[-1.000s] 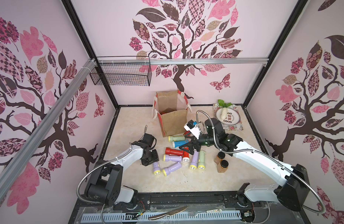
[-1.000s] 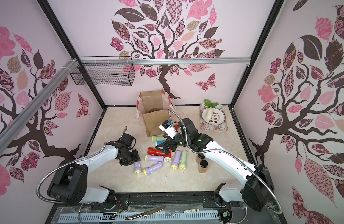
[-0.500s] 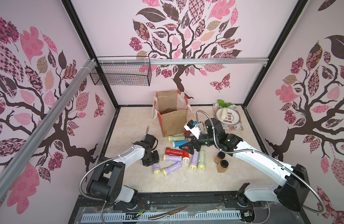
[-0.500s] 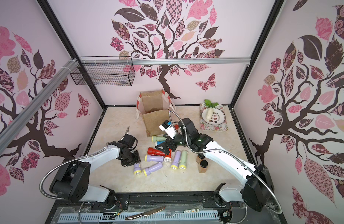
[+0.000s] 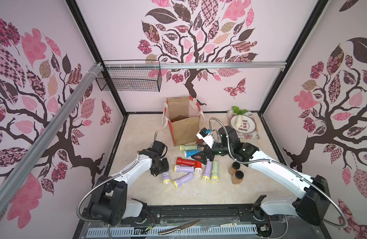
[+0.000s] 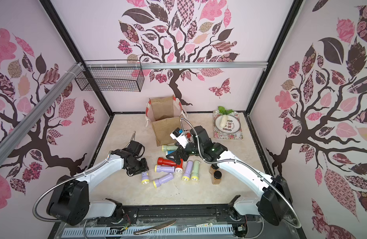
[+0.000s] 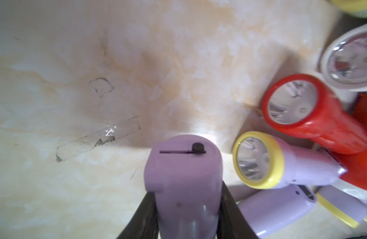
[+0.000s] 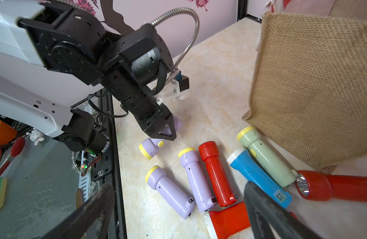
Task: Put the flashlights into the tote bags
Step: Pick up the flashlight from the center of the board.
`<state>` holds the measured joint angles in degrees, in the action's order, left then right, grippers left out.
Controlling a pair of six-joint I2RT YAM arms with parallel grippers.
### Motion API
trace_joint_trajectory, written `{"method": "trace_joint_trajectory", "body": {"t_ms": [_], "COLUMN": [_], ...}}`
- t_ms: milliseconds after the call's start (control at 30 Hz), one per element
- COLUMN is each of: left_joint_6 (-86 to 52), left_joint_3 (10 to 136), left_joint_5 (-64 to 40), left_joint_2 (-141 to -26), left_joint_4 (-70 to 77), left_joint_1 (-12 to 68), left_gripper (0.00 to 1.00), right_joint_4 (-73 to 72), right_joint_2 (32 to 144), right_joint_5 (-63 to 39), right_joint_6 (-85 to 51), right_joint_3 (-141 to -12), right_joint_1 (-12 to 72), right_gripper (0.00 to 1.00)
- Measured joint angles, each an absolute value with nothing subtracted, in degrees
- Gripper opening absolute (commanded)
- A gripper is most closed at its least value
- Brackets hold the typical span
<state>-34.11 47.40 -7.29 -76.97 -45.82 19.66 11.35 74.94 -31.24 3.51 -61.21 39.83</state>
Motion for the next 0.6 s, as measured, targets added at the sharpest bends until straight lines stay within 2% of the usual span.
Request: {"method": "trace_joint_trajectory", "body": {"t_ms": [600], "left_joint_6": [-27.1], "left_joint_3": [77.7], "left_joint_5": [-4.2], "left_joint_2": [-76.2], "left_joint_4": [-52.1], "left_joint_1": [19.7], "left_gripper": [0.04], "right_joint_4": [11.3], "right_joint_2": [74.9], "right_joint_5": [-29.4], "right_joint_6": [3.4], "right_joint_3": [-61.3], "right_joint_1": [39.8], "right_gripper": [1.00]}}
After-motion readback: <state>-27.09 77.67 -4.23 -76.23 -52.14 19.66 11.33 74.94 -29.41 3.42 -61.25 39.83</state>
